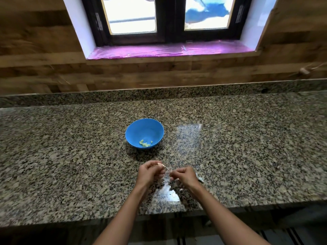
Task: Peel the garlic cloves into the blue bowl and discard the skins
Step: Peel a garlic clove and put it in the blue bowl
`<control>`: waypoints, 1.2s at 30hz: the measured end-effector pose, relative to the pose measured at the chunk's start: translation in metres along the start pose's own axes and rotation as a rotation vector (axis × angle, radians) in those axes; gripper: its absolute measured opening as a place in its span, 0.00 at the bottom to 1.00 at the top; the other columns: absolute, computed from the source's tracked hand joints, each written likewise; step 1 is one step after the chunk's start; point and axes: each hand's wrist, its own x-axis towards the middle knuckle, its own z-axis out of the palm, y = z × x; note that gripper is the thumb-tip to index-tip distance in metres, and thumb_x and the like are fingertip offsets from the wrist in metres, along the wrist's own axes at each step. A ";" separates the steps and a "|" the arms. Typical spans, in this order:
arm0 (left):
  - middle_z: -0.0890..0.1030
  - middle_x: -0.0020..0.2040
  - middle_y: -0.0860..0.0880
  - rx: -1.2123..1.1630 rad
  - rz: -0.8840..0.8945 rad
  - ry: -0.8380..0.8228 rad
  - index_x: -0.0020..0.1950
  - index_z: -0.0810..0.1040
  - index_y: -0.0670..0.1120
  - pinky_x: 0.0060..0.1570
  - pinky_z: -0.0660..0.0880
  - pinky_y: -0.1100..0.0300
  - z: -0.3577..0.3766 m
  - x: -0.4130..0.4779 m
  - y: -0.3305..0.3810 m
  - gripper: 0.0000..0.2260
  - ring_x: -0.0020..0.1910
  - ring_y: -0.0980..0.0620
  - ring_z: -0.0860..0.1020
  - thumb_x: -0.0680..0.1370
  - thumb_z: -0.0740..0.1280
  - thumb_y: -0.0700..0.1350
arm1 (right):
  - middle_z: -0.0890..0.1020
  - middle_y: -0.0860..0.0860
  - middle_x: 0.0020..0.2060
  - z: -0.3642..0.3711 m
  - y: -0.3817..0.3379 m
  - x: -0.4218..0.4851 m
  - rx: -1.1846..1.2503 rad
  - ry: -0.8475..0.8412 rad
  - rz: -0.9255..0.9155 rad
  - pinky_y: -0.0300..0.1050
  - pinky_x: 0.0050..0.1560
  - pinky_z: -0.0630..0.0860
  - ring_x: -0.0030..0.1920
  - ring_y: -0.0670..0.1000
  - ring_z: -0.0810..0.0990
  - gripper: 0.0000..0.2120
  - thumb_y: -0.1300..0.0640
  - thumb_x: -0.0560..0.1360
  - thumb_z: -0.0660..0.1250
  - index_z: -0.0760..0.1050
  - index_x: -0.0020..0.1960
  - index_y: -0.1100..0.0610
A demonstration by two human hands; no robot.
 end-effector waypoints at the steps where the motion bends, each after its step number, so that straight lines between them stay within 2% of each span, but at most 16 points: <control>1: 0.83 0.40 0.39 -0.012 -0.009 0.004 0.49 0.78 0.36 0.35 0.80 0.61 0.000 -0.001 0.000 0.04 0.35 0.50 0.81 0.75 0.67 0.33 | 0.82 0.55 0.31 0.000 0.002 0.000 -0.030 0.018 -0.011 0.41 0.31 0.71 0.28 0.48 0.74 0.08 0.59 0.72 0.71 0.81 0.35 0.61; 5: 0.83 0.41 0.37 0.083 0.019 0.017 0.48 0.78 0.36 0.32 0.78 0.60 0.000 -0.002 -0.005 0.04 0.34 0.50 0.80 0.74 0.68 0.33 | 0.81 0.53 0.28 0.004 0.003 0.001 -0.160 0.112 -0.029 0.42 0.32 0.72 0.27 0.47 0.75 0.13 0.55 0.72 0.71 0.79 0.32 0.59; 8: 0.83 0.41 0.40 0.148 0.051 0.043 0.47 0.80 0.38 0.35 0.78 0.58 0.001 -0.001 -0.007 0.04 0.35 0.50 0.80 0.74 0.69 0.34 | 0.83 0.55 0.35 0.009 0.001 0.001 -0.076 0.073 -0.007 0.47 0.32 0.76 0.30 0.49 0.78 0.08 0.58 0.76 0.66 0.80 0.43 0.60; 10: 0.84 0.41 0.40 0.136 0.055 0.046 0.47 0.80 0.39 0.36 0.79 0.58 0.001 -0.002 -0.007 0.04 0.35 0.49 0.81 0.73 0.70 0.34 | 0.84 0.56 0.39 0.010 -0.002 -0.001 0.084 0.020 0.015 0.41 0.24 0.69 0.28 0.48 0.78 0.07 0.58 0.78 0.63 0.79 0.48 0.60; 12: 0.84 0.40 0.40 0.120 0.050 0.038 0.46 0.80 0.39 0.35 0.79 0.59 0.003 -0.005 -0.007 0.04 0.35 0.49 0.82 0.73 0.70 0.33 | 0.84 0.57 0.40 0.011 -0.003 -0.003 0.105 -0.004 0.004 0.37 0.22 0.66 0.28 0.49 0.78 0.08 0.56 0.75 0.67 0.80 0.46 0.61; 15: 0.84 0.39 0.39 0.082 0.043 0.006 0.44 0.80 0.40 0.37 0.81 0.59 0.005 -0.010 -0.005 0.03 0.36 0.47 0.83 0.72 0.71 0.34 | 0.84 0.56 0.39 0.013 -0.003 -0.003 -0.004 0.065 -0.068 0.37 0.28 0.73 0.33 0.48 0.80 0.08 0.57 0.70 0.73 0.82 0.45 0.62; 18: 0.84 0.39 0.39 0.097 0.069 0.005 0.43 0.81 0.40 0.36 0.80 0.60 0.004 -0.010 -0.003 0.02 0.36 0.48 0.82 0.73 0.71 0.35 | 0.85 0.49 0.40 0.014 -0.001 -0.001 -0.231 0.154 -0.147 0.41 0.39 0.79 0.39 0.47 0.82 0.07 0.53 0.71 0.71 0.83 0.47 0.55; 20: 0.84 0.38 0.42 0.159 0.098 -0.013 0.43 0.82 0.41 0.36 0.80 0.61 0.001 -0.007 -0.004 0.03 0.35 0.48 0.82 0.72 0.71 0.34 | 0.85 0.48 0.38 0.014 -0.004 -0.004 -0.338 0.172 -0.166 0.42 0.39 0.77 0.37 0.46 0.81 0.05 0.54 0.73 0.69 0.83 0.46 0.53; 22: 0.84 0.37 0.44 0.202 0.135 -0.025 0.42 0.83 0.42 0.37 0.80 0.60 -0.001 -0.006 -0.004 0.04 0.35 0.48 0.82 0.71 0.72 0.34 | 0.84 0.51 0.35 0.013 -0.008 -0.005 -0.223 0.146 -0.085 0.42 0.30 0.72 0.29 0.46 0.78 0.05 0.58 0.73 0.68 0.83 0.44 0.55; 24: 0.85 0.37 0.47 0.266 0.201 -0.005 0.42 0.83 0.44 0.40 0.80 0.60 -0.003 -0.005 -0.006 0.06 0.37 0.50 0.82 0.71 0.72 0.34 | 0.83 0.54 0.33 0.013 -0.015 -0.008 0.092 0.086 0.126 0.37 0.22 0.63 0.24 0.46 0.73 0.06 0.64 0.73 0.66 0.82 0.44 0.62; 25: 0.85 0.38 0.48 0.313 0.240 0.008 0.43 0.84 0.45 0.41 0.80 0.61 -0.003 -0.005 -0.007 0.05 0.38 0.52 0.83 0.72 0.72 0.35 | 0.82 0.54 0.32 0.013 -0.018 -0.010 0.220 0.064 0.214 0.35 0.22 0.61 0.23 0.46 0.71 0.07 0.65 0.73 0.65 0.81 0.44 0.65; 27: 0.85 0.40 0.51 0.394 0.302 0.016 0.45 0.84 0.45 0.42 0.80 0.62 -0.003 -0.006 -0.008 0.05 0.40 0.54 0.83 0.72 0.73 0.37 | 0.82 0.54 0.31 0.013 -0.019 -0.012 0.261 0.070 0.236 0.36 0.24 0.61 0.22 0.46 0.71 0.06 0.65 0.72 0.64 0.80 0.42 0.65; 28: 0.85 0.40 0.51 0.396 0.307 0.011 0.46 0.84 0.45 0.42 0.80 0.62 -0.002 -0.006 -0.010 0.05 0.40 0.55 0.83 0.71 0.73 0.38 | 0.83 0.54 0.31 0.013 -0.019 -0.011 0.164 0.102 0.184 0.37 0.25 0.62 0.22 0.46 0.72 0.07 0.64 0.72 0.65 0.81 0.40 0.63; 32: 0.85 0.40 0.49 0.325 0.264 0.048 0.46 0.84 0.43 0.42 0.80 0.62 0.001 -0.011 -0.015 0.05 0.41 0.52 0.84 0.71 0.73 0.36 | 0.83 0.50 0.32 0.018 -0.019 -0.013 -0.612 0.193 -0.127 0.38 0.29 0.69 0.26 0.45 0.74 0.12 0.51 0.73 0.66 0.81 0.36 0.56; 34: 0.85 0.39 0.47 0.258 0.219 0.065 0.44 0.84 0.42 0.40 0.80 0.62 -0.001 -0.011 -0.015 0.05 0.42 0.48 0.84 0.71 0.73 0.34 | 0.83 0.51 0.32 0.023 -0.018 -0.014 -0.670 0.246 -0.161 0.38 0.29 0.68 0.27 0.46 0.73 0.12 0.52 0.74 0.65 0.81 0.37 0.56; 36: 0.85 0.38 0.47 0.260 0.229 0.039 0.43 0.84 0.43 0.41 0.80 0.61 -0.003 -0.010 -0.013 0.05 0.41 0.48 0.83 0.70 0.73 0.34 | 0.82 0.51 0.30 0.023 -0.016 -0.012 -0.512 0.260 -0.113 0.39 0.27 0.64 0.25 0.44 0.70 0.12 0.53 0.73 0.66 0.81 0.35 0.57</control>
